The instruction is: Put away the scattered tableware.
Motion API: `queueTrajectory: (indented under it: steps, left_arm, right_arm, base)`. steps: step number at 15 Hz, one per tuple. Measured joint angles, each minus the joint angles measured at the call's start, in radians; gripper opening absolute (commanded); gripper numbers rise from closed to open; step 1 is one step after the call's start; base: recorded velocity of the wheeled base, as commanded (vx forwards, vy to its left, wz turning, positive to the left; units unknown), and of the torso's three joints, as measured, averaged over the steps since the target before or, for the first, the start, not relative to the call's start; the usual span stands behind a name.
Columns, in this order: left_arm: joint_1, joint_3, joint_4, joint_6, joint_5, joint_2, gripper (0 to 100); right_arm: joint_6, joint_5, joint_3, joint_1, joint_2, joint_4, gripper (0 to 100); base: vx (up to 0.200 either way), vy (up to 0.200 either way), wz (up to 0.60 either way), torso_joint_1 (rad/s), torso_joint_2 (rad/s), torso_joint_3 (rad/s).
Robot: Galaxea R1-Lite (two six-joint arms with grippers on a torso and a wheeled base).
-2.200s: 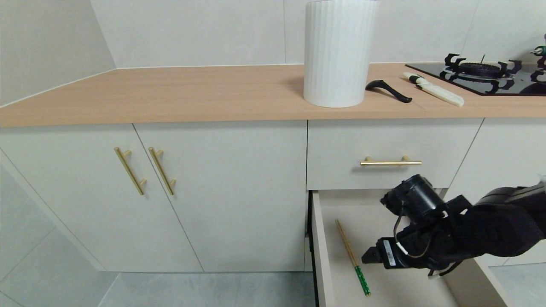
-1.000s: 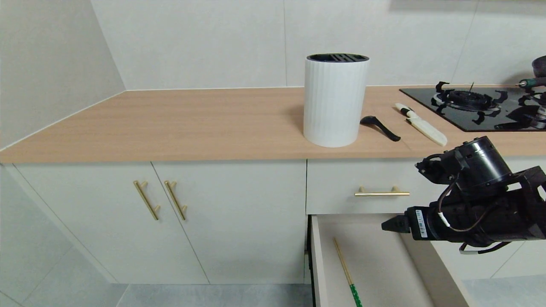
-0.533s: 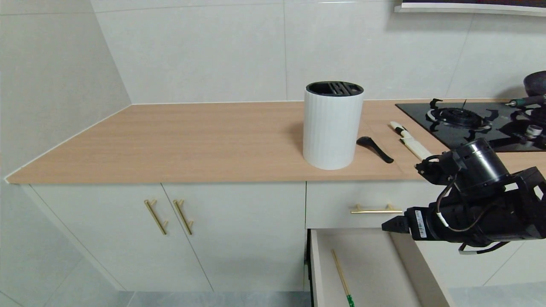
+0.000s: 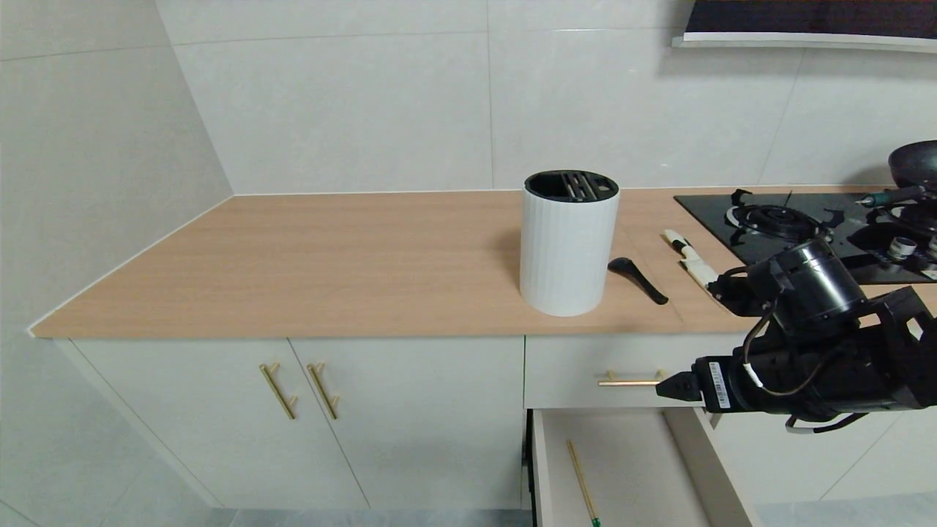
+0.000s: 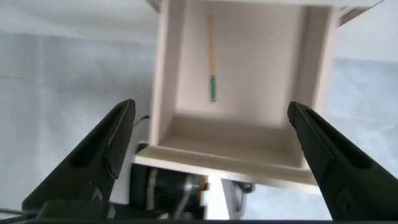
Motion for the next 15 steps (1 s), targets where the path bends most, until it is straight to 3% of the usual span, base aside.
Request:
queueTrajectory:
  steps: [5, 10, 15]
  left_arm:
    - [0.0, 0.0, 0.0, 0.0, 0.0, 0.0, 100]
    - [0.0, 0.0, 0.0, 0.0, 0.0, 0.0, 100]
    - [0.0, 0.0, 0.0, 0.0, 0.0, 0.0, 100]
  right_arm:
    - [-0.233, 0.017, -0.152, -0.143, 0.12, -0.193, 100]
    - [-0.403, 0.213, -0.374, -0.274, 0.316, -0.249, 100]
    - [-0.385, 0.227, -0.434, -0.292, 0.486, -0.493, 100]
  base:
    - [0.0, 0.0, 0.0, 0.0, 0.0, 0.0]
    - [0.0, 0.0, 0.0, 0.0, 0.0, 0.0]
    - [0.0, 0.0, 0.0, 0.0, 0.0, 0.0]
